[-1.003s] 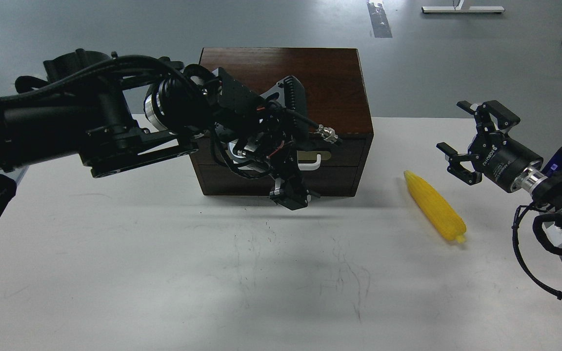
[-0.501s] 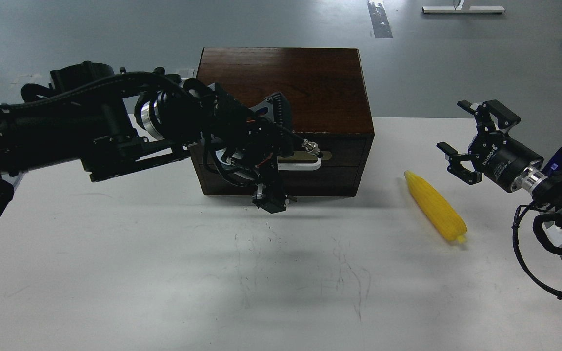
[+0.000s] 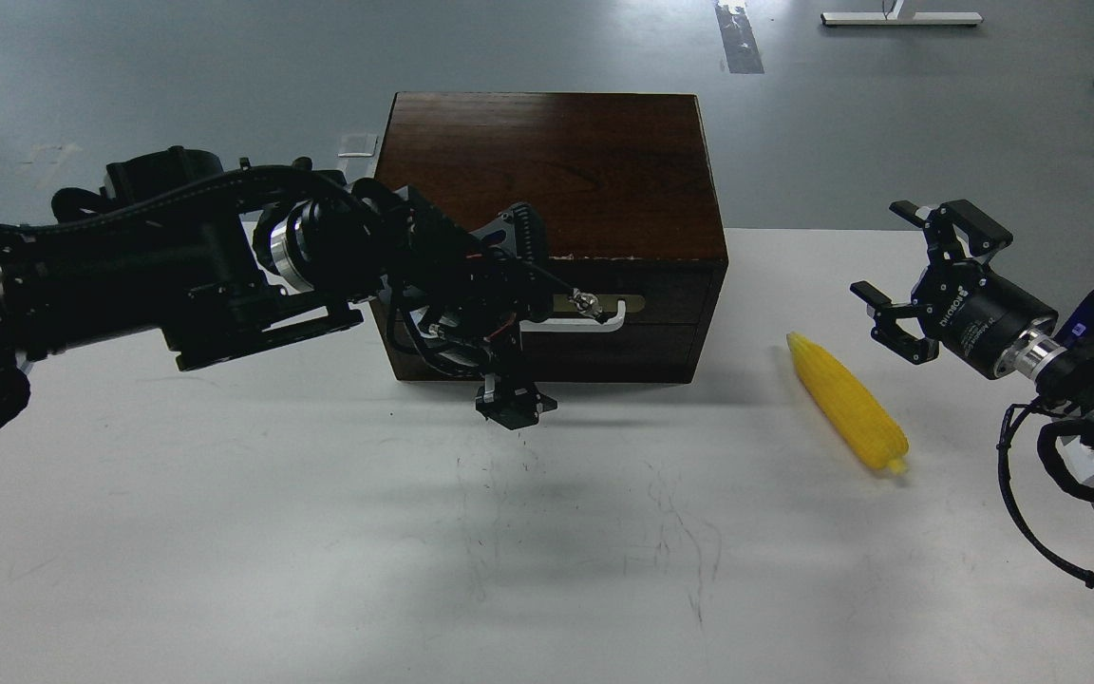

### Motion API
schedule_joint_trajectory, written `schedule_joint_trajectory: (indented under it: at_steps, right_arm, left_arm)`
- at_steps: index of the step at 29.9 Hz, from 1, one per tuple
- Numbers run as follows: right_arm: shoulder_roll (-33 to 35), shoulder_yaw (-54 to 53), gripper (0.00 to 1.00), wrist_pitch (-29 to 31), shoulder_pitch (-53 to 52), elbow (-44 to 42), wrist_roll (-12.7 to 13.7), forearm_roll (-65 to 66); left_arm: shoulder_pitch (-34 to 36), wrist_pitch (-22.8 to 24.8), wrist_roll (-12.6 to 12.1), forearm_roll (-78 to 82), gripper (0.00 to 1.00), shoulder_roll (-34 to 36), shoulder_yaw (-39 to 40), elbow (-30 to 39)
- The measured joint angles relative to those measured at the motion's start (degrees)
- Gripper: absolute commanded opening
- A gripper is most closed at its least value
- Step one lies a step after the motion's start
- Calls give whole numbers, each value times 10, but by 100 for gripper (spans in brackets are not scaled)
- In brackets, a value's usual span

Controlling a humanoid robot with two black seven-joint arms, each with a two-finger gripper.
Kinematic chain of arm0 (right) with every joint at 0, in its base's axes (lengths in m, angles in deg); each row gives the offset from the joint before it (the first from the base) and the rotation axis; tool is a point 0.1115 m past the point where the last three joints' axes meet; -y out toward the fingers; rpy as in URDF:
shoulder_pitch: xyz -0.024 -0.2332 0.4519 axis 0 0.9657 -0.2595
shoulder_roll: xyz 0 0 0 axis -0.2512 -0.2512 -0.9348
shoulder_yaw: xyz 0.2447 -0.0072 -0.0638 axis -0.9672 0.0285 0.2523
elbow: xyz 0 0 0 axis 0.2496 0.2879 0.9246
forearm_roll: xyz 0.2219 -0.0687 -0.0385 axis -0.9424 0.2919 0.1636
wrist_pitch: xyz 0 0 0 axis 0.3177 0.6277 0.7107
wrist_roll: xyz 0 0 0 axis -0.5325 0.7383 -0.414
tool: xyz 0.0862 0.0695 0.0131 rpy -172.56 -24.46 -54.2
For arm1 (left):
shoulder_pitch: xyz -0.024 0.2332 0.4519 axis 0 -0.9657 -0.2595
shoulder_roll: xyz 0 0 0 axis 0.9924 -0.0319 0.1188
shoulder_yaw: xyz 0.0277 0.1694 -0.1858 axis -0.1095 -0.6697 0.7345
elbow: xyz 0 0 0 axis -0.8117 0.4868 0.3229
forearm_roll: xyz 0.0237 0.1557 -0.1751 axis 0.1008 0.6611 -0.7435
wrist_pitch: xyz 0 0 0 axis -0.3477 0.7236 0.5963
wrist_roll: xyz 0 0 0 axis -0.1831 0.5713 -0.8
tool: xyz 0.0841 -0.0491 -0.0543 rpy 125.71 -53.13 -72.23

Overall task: Put corn in drawer with both arms
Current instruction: 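Pull the drawer handle toward the robot with the left gripper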

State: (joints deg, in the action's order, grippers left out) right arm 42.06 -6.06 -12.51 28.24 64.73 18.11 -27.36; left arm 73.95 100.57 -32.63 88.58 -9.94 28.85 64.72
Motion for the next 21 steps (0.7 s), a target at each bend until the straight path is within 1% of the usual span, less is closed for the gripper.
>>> schedule_joint_trajectory:
  at_steps: [3,21]
  right_arm:
    - [0,0,100,0,0,0,0,0]
    - [-1,0,100,0,2,-2,0,0]
  left_arm:
    - [0,0,0,0,98,1,-2,6]
    - [9,0,0,-3,98,7,-6,97]
